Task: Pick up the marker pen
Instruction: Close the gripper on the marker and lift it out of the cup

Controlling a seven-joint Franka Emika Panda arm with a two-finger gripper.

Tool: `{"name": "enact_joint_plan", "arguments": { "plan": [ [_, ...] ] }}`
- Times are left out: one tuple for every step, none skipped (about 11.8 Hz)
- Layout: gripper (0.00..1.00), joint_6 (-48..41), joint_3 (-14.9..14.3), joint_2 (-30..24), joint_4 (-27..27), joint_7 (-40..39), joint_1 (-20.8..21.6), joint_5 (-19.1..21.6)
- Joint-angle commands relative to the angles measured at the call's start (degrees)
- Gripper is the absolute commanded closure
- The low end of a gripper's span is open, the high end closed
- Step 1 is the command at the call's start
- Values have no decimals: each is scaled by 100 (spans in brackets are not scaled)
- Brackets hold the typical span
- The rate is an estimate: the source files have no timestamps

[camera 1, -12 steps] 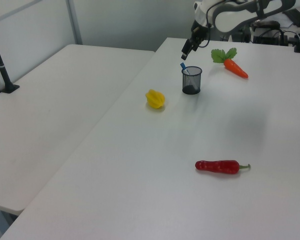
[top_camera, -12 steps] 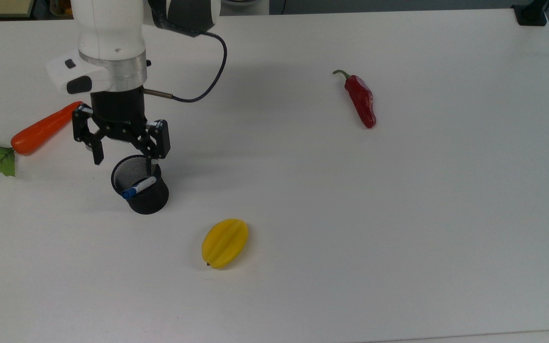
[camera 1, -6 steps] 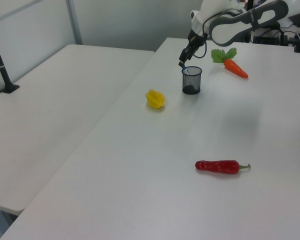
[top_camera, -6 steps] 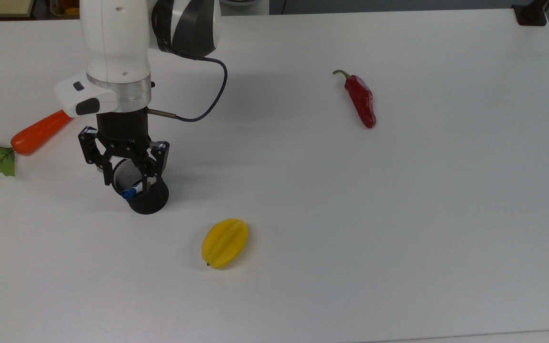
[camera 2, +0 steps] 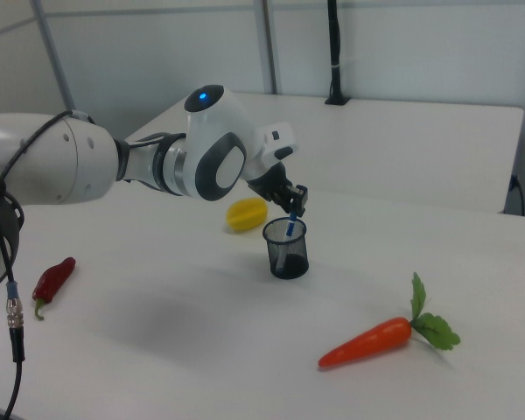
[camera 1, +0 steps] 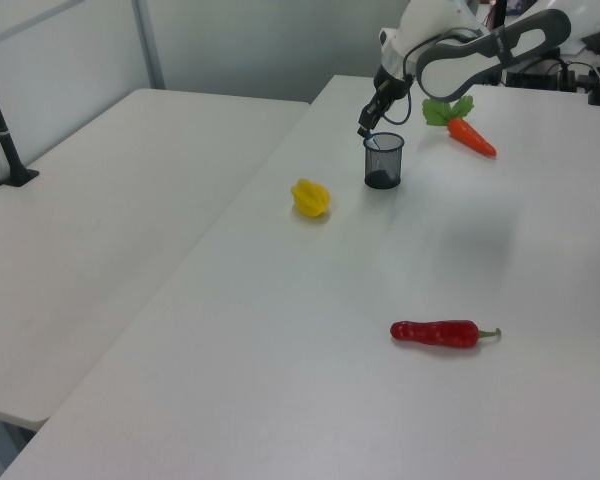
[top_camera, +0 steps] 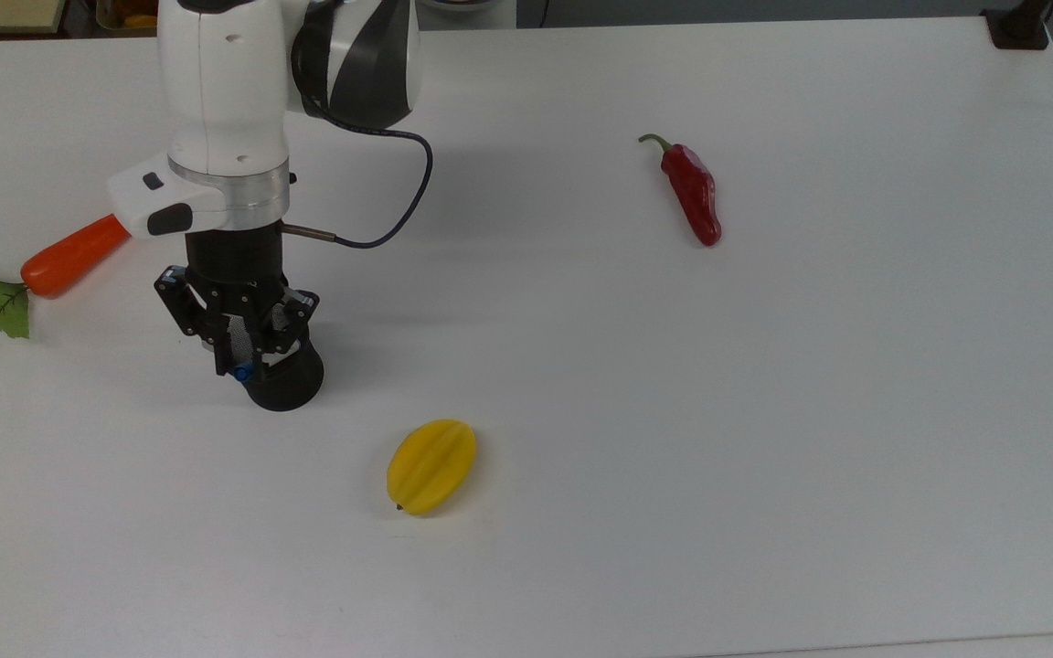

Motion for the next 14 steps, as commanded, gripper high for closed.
{"name": "enact_joint_plan", "arguments": {
  "plan": [
    [86, 157, -30, 7, -1, 120, -17, -112],
    [89, 157, -30, -2, -10, 120, -17, -112],
    [92, 140, -30, -19, -10, 120, -17, -112],
    [94, 122, -30, -37, -18, 120, -26, -103],
    [94, 96, -30, -89, -19, 129, -61, -95],
    [94, 78, -30, -177, -19, 129, -79, -68],
    [94, 43, -30, -334, -62, 129, -105, -42],
    [94, -140, -30, -484, -54, 129, -105, -33],
    [94, -281, -30, -607, -36, 129, -114, -33],
    [94, -404, -22, -809, -45, 129, -114, -16],
    [94, -527, -21, -1011, -36, 138, -114, 2],
    [94, -694, -13, -1230, -36, 138, -114, 37],
    [94, -835, -13, -1328, -36, 138, -105, 46],
    [94, -1088, 31, -1451, -36, 138, -88, 72]
  ]
}}
